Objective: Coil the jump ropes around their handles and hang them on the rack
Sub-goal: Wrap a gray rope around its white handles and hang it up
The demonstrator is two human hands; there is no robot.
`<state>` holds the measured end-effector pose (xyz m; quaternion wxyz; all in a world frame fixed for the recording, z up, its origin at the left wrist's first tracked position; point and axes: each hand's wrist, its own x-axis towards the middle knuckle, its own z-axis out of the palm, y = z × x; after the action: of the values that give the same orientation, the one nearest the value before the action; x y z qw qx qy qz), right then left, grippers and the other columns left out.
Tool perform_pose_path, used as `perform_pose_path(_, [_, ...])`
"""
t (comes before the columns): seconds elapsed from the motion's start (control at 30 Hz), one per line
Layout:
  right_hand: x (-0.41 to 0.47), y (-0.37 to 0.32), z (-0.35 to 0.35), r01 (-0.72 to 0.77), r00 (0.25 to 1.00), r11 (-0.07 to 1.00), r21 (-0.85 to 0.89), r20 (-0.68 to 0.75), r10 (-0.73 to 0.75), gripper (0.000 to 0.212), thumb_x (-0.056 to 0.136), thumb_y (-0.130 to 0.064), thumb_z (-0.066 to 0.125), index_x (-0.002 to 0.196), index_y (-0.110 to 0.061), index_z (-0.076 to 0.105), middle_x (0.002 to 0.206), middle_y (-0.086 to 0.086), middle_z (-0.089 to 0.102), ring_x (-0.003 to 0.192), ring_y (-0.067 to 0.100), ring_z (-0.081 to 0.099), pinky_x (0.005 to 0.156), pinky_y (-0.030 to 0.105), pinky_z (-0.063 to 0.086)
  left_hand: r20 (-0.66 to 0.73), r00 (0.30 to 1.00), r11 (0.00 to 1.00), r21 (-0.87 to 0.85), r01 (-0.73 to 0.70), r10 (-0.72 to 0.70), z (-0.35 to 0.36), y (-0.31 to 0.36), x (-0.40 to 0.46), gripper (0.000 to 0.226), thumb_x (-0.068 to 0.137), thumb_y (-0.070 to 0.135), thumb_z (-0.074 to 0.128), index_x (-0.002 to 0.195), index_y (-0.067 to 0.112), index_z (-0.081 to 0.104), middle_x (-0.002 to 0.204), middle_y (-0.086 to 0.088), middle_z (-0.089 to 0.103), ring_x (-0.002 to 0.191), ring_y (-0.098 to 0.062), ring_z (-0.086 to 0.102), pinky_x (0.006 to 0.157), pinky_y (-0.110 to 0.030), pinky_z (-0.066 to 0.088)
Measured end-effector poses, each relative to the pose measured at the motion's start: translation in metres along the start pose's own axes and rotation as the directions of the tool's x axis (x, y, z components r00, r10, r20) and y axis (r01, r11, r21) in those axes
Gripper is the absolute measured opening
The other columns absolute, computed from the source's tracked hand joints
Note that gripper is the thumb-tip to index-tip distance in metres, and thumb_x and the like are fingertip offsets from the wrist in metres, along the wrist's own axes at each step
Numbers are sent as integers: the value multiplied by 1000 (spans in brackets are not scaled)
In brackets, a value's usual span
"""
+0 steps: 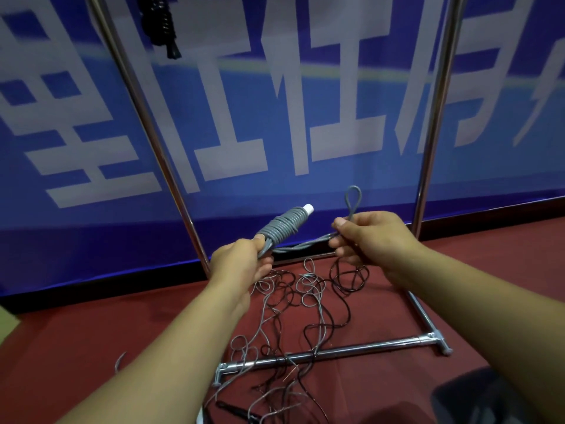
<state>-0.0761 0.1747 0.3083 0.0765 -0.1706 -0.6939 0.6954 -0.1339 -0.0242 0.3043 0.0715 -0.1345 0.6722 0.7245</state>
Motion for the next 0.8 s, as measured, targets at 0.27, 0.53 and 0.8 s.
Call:
perform_pose_path(0.27, [-2,-6,1,65,997,973,223,-66,-51,55,86,-9,77,129,-20,45,101,17,72,74,23,74,67,35,60,-19,999,998,-48,31,-32,0,3,-5,16,93,12,66,99,-3,68,84,-17,71,72,-22,73,70,-33,63])
perform_pose_path(0.53, [-19,5,10,515,854,577,-634,316,-414,32,81,-36,81,109,-26,69,104,-12,70,99,4,64,90,26,51,105,988,985,-123,125,-113,0,5,-10,17,94,14,62,100,0,68,78,-15,69,72,-24,73,60,-30,62])
perform_pose_path(0.8, [-12,14,23,495,852,597,-631,219,-475,18,86,-33,77,90,-25,61,84,-10,68,82,6,63,77,30,53,197,968,958,-210,195,-154,2,13,-23,17,96,12,56,90,-1,66,74,-16,66,71,-24,68,68,-33,62])
